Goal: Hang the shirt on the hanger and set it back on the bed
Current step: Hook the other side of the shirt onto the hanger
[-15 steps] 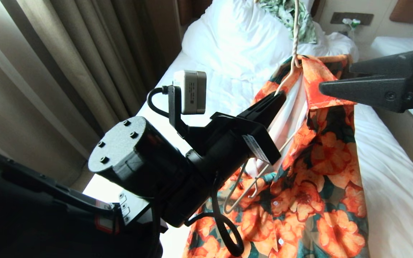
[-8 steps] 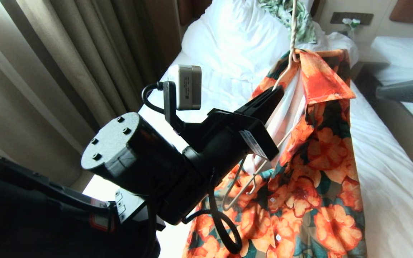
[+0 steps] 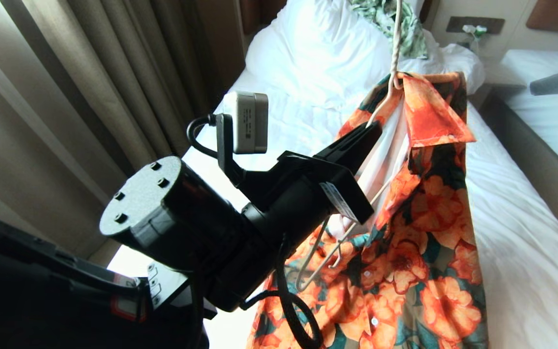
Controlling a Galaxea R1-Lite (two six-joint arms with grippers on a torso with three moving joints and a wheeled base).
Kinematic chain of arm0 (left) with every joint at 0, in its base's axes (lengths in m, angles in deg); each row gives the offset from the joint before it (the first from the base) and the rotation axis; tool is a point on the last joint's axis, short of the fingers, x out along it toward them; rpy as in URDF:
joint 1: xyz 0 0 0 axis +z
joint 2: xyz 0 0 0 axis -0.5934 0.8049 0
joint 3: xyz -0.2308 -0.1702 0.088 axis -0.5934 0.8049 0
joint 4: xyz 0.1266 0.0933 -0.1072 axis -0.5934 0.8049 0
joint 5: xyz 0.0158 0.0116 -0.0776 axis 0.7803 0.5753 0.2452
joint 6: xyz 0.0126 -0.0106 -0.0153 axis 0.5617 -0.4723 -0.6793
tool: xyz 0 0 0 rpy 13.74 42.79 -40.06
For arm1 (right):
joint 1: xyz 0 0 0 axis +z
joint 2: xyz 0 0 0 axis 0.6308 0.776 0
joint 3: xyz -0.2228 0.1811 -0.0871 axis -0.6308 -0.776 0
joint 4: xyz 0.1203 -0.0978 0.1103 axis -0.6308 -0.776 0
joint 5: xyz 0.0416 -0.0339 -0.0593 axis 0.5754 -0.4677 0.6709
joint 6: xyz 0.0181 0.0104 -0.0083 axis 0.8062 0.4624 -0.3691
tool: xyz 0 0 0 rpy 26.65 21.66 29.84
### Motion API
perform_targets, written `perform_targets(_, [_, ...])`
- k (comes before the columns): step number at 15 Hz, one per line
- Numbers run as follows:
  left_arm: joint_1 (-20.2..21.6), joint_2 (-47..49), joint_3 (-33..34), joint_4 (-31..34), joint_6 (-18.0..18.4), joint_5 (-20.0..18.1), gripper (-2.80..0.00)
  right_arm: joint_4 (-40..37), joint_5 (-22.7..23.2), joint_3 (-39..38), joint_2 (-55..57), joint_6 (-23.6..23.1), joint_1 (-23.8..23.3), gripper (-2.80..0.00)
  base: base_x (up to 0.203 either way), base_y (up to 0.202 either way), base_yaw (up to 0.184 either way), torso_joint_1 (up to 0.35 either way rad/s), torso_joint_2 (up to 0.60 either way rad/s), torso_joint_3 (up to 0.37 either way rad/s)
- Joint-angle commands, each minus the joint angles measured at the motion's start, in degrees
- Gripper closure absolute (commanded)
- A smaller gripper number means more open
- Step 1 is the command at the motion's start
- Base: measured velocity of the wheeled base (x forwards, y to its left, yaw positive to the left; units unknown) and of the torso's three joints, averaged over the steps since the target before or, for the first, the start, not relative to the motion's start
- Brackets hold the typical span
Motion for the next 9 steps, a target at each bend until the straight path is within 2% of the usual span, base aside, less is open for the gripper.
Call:
perform_targets(1, [-0.2, -0.54, 0.63, -0.48, -0.12, -0.02, 0.0, -1.87, 8.04, 3.59, 4.19, -5.17, -5.86, 0.0, 0.0, 0.0, 0.0, 0.0, 0.0, 0.0])
perform_targets(2, [-0.84, -0.9, 1.09, -0.48, -0.12, -0.02, 0.0, -2.66, 13.47, 4.36, 5.26, -10.78, -9.76, -2.8, 0.0, 0.0, 0.0, 0.0, 0.0, 0.0])
perform_targets(3, [-1.21, -1.16, 1.67, -0.48, -0.15, -0.02, 0.0, -3.05, 19.35, 5.01, 6.91, -14.97, -12.63, -2.8, 0.0, 0.0, 0.0, 0.0, 0.0, 0.0])
perform_targets(6, [-2.33, -2.3, 3.03, -0.48, -0.27, -0.11, 0.0, -1.79, 31.43, 5.54, 9.24, -20.24, -18.18, -2.8, 0.0, 0.0, 0.0, 0.0, 0.0, 0.0])
perform_targets(9, [-3.93, -2.92, 4.08, -0.48, -0.47, -0.2, 0.0, -0.51, 37.45, 5.53, 9.6, -23.69, -18.95, -2.8, 0.0, 0.0, 0.0, 0.0, 0.0, 0.0])
